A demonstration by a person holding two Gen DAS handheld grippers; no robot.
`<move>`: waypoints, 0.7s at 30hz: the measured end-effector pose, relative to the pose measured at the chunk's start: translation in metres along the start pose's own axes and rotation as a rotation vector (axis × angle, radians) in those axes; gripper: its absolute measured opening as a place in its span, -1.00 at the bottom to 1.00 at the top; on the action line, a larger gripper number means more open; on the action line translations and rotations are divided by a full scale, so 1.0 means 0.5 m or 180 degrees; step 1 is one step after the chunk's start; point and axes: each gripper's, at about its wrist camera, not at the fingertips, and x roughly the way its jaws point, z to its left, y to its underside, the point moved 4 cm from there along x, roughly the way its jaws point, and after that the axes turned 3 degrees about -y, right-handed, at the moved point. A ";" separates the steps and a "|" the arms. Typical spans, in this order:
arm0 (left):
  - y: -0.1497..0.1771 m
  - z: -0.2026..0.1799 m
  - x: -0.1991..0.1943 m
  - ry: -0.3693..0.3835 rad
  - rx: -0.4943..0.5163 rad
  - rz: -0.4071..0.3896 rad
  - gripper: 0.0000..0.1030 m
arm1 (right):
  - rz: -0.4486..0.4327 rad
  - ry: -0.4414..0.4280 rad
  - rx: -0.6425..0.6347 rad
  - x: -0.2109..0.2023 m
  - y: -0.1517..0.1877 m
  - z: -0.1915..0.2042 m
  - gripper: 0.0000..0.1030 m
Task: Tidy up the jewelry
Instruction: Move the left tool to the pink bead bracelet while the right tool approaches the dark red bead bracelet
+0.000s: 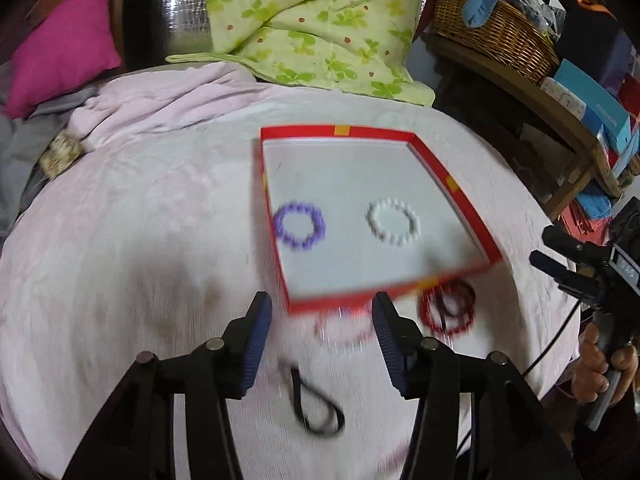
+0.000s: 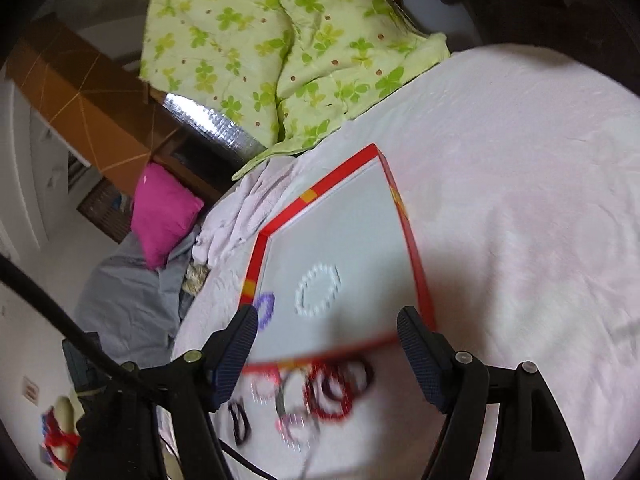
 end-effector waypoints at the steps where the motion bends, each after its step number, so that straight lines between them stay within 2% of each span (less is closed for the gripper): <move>1: 0.022 -0.006 -0.011 -0.0005 -0.0011 0.0006 0.04 | 0.0015 0.0007 -0.0038 -0.018 0.018 0.002 0.47; 5: 0.086 -0.023 -0.047 -0.0072 -0.0065 0.0001 0.04 | 0.0080 0.0049 -0.0138 -0.065 0.080 0.011 0.45; 10: 0.140 -0.042 -0.088 -0.0202 -0.0103 -0.0088 0.22 | 0.0147 0.0032 -0.0188 -0.099 0.142 0.027 0.26; 14: 0.179 -0.050 -0.100 -0.0264 -0.0084 -0.0147 0.23 | 0.0197 0.0003 -0.0170 -0.107 0.177 0.033 0.15; 16: 0.199 -0.055 -0.095 -0.0252 -0.0066 -0.0091 0.23 | 0.0220 -0.0024 -0.0126 -0.105 0.192 0.034 0.15; 18: 0.211 -0.059 -0.096 -0.0220 -0.0072 -0.0062 0.23 | 0.0256 -0.0029 -0.0129 -0.099 0.202 0.038 0.03; 21: 0.212 -0.069 -0.101 -0.0167 -0.0038 -0.0117 0.23 | 0.0290 -0.0013 -0.0129 -0.085 0.217 0.044 -0.02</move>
